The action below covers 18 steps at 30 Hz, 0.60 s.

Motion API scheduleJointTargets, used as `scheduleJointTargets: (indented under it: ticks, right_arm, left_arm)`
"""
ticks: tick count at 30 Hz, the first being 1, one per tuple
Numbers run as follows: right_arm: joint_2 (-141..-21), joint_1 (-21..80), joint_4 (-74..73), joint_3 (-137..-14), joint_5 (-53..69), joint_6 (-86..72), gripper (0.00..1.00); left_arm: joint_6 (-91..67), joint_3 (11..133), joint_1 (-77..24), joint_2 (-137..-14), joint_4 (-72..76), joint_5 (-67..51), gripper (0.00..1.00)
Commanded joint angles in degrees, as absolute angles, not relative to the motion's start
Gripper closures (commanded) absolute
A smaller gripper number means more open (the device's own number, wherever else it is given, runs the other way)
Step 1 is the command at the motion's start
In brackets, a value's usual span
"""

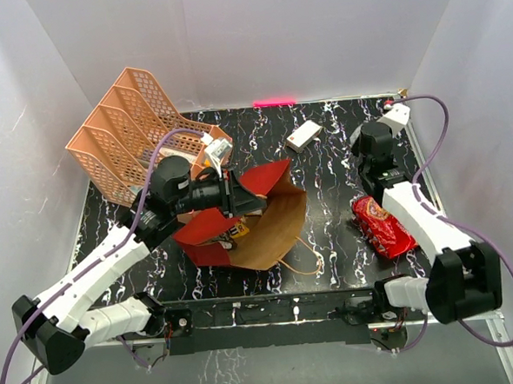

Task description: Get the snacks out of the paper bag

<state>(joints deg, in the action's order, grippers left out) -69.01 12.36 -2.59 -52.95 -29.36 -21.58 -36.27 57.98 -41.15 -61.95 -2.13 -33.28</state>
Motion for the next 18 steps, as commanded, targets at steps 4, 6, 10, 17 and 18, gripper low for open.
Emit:
scheduleJointTargets:
  ticks: [4,6,10,17,18]
  right_arm:
    - [-76.7,2.9,11.6,-49.1,-18.8,-33.4,0.92]
    - [-79.0,0.4,13.5,-47.9,-16.7,-35.4,0.92]
    - [-82.0,-6.9,18.5,-44.2,-8.2,-38.1,0.92]
    - [-83.9,-12.8,18.1,-40.5,-5.2,-37.9,0.92]
    - [-84.1,-13.4,17.3,-40.2,-4.9,-37.8,0.92]
  left_arm:
    - [-32.7,58.1,-42.0,-59.4,-5.1,-40.0,1.00]
    - [-34.7,56.3,-42.3,-59.2,-1.9,-39.2,1.00]
    - [-37.1,55.5,-43.2,-59.4,3.9,-37.3,1.00]
    - [-34.4,59.4,-45.0,-60.4,0.3,-33.0,1.00]
    - [-33.7,60.0,-45.0,-60.1,-0.3,-32.1,1.00]
